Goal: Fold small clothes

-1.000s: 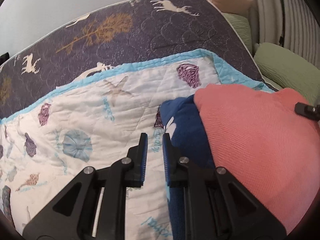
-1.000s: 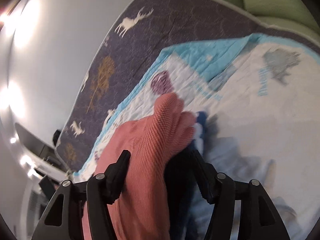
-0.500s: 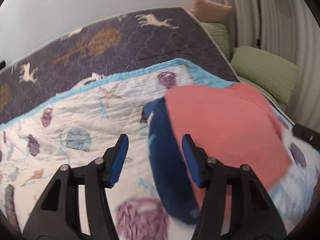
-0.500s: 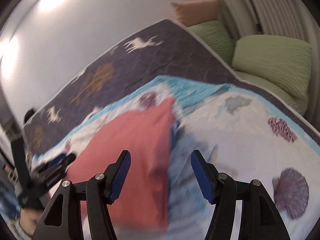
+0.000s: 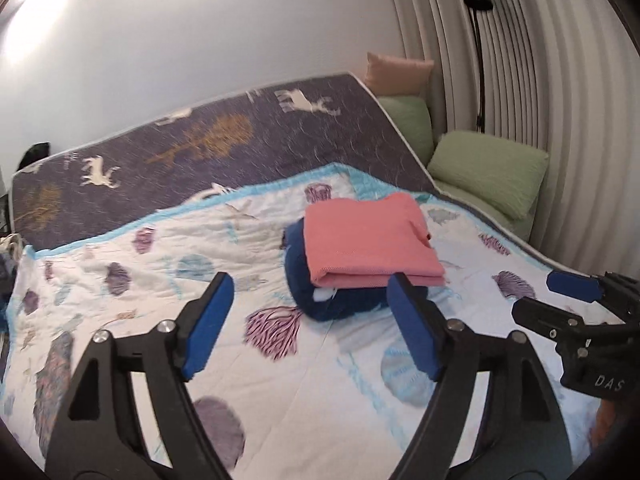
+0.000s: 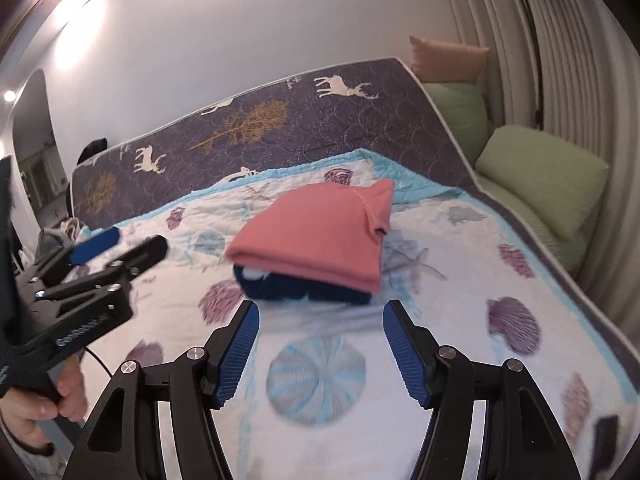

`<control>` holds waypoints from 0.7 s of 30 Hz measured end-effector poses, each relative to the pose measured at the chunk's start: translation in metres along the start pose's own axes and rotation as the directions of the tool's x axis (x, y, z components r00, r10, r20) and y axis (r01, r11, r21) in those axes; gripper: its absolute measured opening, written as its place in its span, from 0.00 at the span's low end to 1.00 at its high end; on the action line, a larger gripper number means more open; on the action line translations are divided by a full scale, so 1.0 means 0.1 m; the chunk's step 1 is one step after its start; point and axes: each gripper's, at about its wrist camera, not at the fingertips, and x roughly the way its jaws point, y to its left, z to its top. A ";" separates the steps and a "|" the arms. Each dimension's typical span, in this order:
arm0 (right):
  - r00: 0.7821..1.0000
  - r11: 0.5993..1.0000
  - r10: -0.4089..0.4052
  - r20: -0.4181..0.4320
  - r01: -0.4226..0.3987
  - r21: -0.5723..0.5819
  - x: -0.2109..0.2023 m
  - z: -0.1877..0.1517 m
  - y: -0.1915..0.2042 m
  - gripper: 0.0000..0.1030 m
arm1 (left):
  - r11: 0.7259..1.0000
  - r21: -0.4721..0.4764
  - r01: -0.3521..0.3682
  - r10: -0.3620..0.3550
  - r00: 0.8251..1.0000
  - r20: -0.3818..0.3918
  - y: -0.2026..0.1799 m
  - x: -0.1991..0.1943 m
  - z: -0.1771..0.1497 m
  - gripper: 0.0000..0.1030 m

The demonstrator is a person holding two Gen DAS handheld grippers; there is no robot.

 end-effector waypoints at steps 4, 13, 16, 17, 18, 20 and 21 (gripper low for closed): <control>1.000 1.000 -0.014 0.016 0.013 0.026 -0.48 -0.14 0.11 0.71 | 0.999 -0.031 -0.023 0.023 1.000 0.014 0.09 -0.53 -0.13 0.87; 0.998 0.999 -0.035 0.061 0.037 -0.021 -1.29 -0.49 0.47 0.73 | 0.989 -0.078 -0.128 0.129 0.992 0.014 0.23 -1.37 -0.52 0.98; 0.997 0.999 -0.030 0.070 0.033 -0.040 -1.47 -0.60 0.59 0.73 | 0.987 -0.076 -0.143 0.145 0.989 0.019 0.24 -1.59 -0.61 0.98; 0.997 0.998 -0.032 0.072 0.035 -0.045 -1.51 -0.64 0.62 0.74 | 0.987 -0.075 -0.145 0.147 0.989 0.021 0.24 -1.64 -0.63 0.98; 0.996 0.998 -0.034 0.077 0.038 -0.054 -1.57 -0.67 0.67 0.74 | 0.987 -0.074 -0.145 0.147 0.989 0.023 0.24 -1.69 -0.64 0.98; 0.996 0.997 -0.034 0.079 0.039 -0.062 -1.63 -0.72 0.72 0.74 | 0.987 -0.072 -0.147 0.149 0.988 0.028 0.24 -1.78 -0.66 0.98; 0.997 0.998 -0.030 0.077 0.035 -0.061 -1.67 -0.74 0.74 0.74 | 0.987 -0.072 -0.147 0.149 0.988 0.029 0.23 -1.81 -0.68 0.98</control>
